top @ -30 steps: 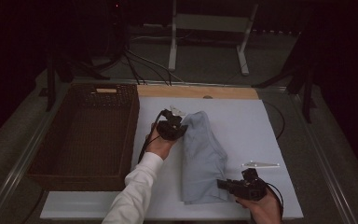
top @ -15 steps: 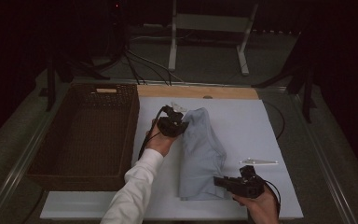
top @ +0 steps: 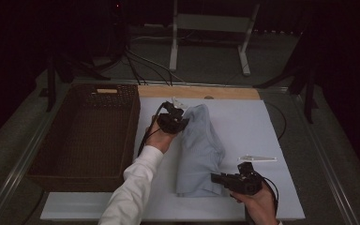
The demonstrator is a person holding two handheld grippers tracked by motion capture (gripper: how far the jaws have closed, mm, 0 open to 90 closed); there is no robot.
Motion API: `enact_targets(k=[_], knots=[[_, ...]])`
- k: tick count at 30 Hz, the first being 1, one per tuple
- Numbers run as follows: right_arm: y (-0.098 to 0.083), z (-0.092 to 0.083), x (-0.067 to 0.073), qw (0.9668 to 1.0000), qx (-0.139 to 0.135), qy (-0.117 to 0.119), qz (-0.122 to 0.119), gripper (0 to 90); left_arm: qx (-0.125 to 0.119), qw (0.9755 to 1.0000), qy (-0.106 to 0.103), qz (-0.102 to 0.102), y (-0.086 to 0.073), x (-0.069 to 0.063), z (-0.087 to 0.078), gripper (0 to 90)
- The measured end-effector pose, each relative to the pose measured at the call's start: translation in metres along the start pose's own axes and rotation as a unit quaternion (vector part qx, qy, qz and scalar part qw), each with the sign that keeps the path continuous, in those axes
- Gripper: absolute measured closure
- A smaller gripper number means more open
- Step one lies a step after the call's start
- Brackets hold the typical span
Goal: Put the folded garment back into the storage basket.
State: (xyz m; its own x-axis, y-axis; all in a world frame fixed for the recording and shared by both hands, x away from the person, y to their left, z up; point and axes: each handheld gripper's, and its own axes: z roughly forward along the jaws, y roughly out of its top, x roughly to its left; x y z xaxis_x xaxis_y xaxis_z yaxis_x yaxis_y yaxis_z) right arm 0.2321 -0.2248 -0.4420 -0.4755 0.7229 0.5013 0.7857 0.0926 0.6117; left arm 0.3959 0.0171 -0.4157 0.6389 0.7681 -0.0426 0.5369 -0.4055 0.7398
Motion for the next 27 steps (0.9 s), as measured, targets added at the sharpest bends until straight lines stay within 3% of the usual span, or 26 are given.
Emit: enact_targets(k=[11, 27], knots=[[0.011, 0.004, 0.008, 0.9998, -0.01, 0.014, -0.001, 80.1, -0.001, 1.0, 0.0, 0.007, 0.008, 0.004, -0.008, 83.5], [0.024, 0.009, 0.016, 0.9996, -0.017, 0.022, -0.001, 80.1, -0.01, 0.9999, -0.012, -0.003, 0.013, 0.016, -0.017, 83.5]])
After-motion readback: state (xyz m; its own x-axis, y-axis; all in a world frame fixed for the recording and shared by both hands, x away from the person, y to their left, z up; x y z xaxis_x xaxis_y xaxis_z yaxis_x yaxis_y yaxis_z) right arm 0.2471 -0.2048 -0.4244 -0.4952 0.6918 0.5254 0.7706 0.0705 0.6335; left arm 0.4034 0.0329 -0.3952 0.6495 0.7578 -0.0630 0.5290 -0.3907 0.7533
